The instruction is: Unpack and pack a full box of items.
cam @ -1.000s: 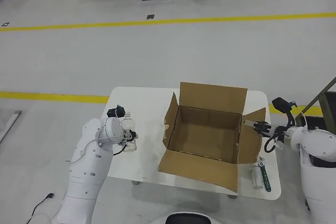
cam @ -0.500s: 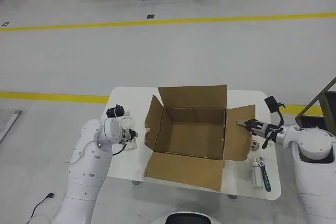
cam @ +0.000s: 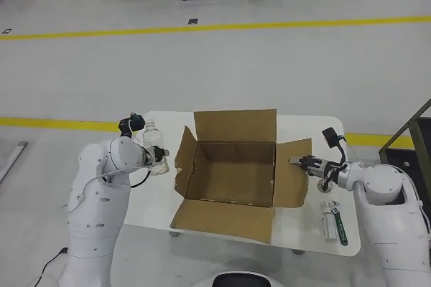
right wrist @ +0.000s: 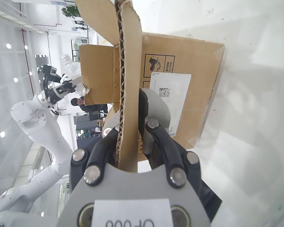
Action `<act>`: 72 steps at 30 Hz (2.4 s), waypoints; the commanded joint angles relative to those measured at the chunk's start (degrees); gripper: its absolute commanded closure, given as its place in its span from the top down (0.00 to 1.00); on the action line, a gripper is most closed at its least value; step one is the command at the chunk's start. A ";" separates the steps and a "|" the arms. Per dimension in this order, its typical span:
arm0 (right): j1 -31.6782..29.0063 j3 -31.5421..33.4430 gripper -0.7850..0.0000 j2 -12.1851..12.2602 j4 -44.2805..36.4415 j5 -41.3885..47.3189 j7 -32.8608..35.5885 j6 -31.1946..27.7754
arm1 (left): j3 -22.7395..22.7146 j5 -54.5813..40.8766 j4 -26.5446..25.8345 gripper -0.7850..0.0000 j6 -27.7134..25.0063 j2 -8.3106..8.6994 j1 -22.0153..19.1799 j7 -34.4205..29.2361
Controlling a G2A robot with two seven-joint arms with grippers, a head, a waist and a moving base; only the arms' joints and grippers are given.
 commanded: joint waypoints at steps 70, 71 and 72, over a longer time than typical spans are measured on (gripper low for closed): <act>-0.39 -10.10 0.00 2.20 -5.22 -3.78 -3.52 0.13 | 30.22 -25.22 39.07 0.00 -0.04 -5.92 -13.57 8.78; -0.37 -10.17 0.00 2.25 -5.23 -3.81 -3.50 0.17 | 30.77 -24.94 39.77 0.00 -0.43 -6.08 -13.87 8.84; -0.35 -10.23 0.00 2.29 -5.24 -3.77 -3.54 0.21 | 31.30 -24.82 40.52 0.00 -0.81 -6.24 -14.10 8.75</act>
